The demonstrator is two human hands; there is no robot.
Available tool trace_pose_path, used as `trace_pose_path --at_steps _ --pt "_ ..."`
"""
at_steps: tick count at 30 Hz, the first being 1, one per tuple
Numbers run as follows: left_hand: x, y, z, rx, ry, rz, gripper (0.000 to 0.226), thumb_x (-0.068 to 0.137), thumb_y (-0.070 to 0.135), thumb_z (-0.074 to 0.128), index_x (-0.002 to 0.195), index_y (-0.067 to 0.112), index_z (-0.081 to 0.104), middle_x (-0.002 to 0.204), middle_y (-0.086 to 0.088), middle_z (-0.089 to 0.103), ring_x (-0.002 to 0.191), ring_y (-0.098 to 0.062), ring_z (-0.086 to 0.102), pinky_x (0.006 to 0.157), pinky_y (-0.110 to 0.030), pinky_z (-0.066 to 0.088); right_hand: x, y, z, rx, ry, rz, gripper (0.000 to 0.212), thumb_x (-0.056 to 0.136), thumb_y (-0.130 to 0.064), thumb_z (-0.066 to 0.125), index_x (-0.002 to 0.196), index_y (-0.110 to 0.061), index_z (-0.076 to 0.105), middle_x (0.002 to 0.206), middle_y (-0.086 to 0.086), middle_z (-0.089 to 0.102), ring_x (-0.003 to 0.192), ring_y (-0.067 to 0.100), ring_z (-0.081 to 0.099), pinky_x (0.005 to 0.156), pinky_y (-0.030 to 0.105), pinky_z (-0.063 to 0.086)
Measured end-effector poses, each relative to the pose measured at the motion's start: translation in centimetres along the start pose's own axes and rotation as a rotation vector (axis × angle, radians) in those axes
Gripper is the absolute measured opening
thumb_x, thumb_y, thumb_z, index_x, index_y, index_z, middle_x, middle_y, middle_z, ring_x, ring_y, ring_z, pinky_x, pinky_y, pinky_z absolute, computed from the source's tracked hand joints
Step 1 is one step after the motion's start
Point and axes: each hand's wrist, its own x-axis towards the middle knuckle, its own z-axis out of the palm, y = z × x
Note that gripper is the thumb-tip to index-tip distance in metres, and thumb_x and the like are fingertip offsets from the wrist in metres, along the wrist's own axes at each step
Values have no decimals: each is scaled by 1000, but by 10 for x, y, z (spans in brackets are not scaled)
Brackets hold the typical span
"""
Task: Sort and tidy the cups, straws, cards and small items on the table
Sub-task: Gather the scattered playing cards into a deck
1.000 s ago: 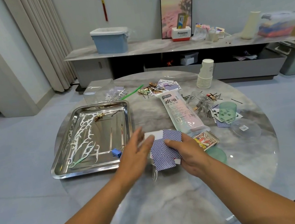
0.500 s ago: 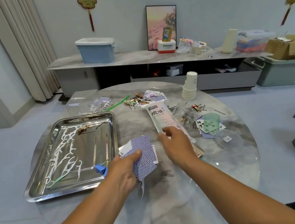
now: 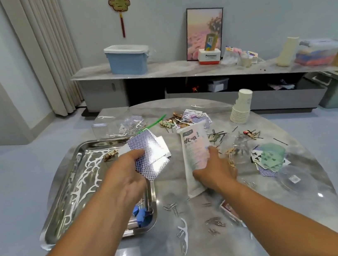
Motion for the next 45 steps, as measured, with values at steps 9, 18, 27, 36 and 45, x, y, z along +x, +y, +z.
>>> trace_pose_path --at_steps 9,18,27,36,45 --pt "-6 22 12 -147 -20 37 7 99 -6 49 95 -5 54 92 -21 68 83 -32 69 61 -43 59 -22 -51 14 700 -41 14 73 76 -34 73 138 -34 35 119 -9 64 98 18 67 85 41 59" --pt "19 38 2 -155 20 86 36 103 -5 41 139 -6 48 134 -21 61 122 -35 61 108 -46 46 -94 -121 73 438 -277 -144 63 85 -62 34 141 -33 34 131 10 61 118 36 59 101 44 47" --pt "34 -16 27 -67 58 -23 40 102 -9 41 141 -3 44 139 -23 56 127 -38 57 95 -47 50 -65 -81 28 247 -119 -206 27 88 -42 52 102 -22 65 105 8 72 98 38 67 82 38 54" --pt "43 -58 41 53 74 -120 40 101 -11 41 140 -2 45 137 -22 58 122 -39 60 79 -50 53 -24 27 -74 -417 -511 -1 98 70 -50 89 150 -19 41 147 9 51 121 29 59 101 40 50" --pt "52 -69 42 71 20 -114 36 103 -8 41 137 -3 45 129 -23 58 98 -35 64 76 -46 53 -32 25 -17 4 -375 -317 82 78 -32 82 149 -27 42 144 9 49 123 31 57 102 46 52"
